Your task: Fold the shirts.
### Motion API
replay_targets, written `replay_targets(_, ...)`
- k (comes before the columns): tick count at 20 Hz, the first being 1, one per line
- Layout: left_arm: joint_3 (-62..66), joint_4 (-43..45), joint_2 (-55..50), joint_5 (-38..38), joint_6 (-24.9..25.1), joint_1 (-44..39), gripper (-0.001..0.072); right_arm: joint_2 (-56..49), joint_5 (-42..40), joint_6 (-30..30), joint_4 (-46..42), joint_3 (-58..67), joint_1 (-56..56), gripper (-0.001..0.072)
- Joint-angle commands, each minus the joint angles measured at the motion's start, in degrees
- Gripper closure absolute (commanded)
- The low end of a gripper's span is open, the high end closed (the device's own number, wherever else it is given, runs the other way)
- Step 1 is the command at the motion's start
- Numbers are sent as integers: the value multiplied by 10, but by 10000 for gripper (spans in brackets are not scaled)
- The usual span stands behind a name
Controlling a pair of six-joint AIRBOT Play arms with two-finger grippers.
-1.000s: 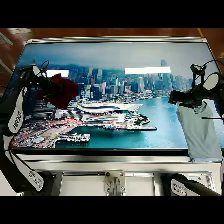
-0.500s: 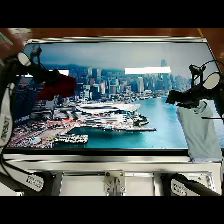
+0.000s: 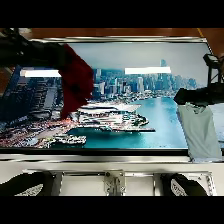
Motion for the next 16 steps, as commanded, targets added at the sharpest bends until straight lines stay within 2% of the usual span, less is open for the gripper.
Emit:
replay_targets(1,-64,-5,1,40,-49,-127,661,62,53,-13,-3,0,0,86)
replay_targets(4,-171,-6,-49,139,-93,-200,659,63,108,-13,-15,-6,0,86)
replay_targets(5,-193,-12,-71,163,-110,-211,553,63,108,-13,-16,-13,0,86)
replay_targets(6,-200,-25,-94,170,-121,-214,195,63,104,-13,-17,-22,0,86)
replay_targets(7,-198,-40,-114,165,-137,-209,-5,63,100,-13,-16,-33,0,85)
replay_targets(10,-197,-47,-113,111,-111,-145,-10,63,70,-12,-34,-77,0,85)
replay_targets(12,-199,-47,-96,21,-64,-76,-9,50,69,-29,-48,-99,-19,85)
replay_targets(14,-222,-48,-75,-57,-39,-12,-9,26,58,-35,-8,-119,-74,84)
replay_targets(16,-296,-73,-43,-75,-24,30,-10,-5,49,-49,69,-137,-135,84)
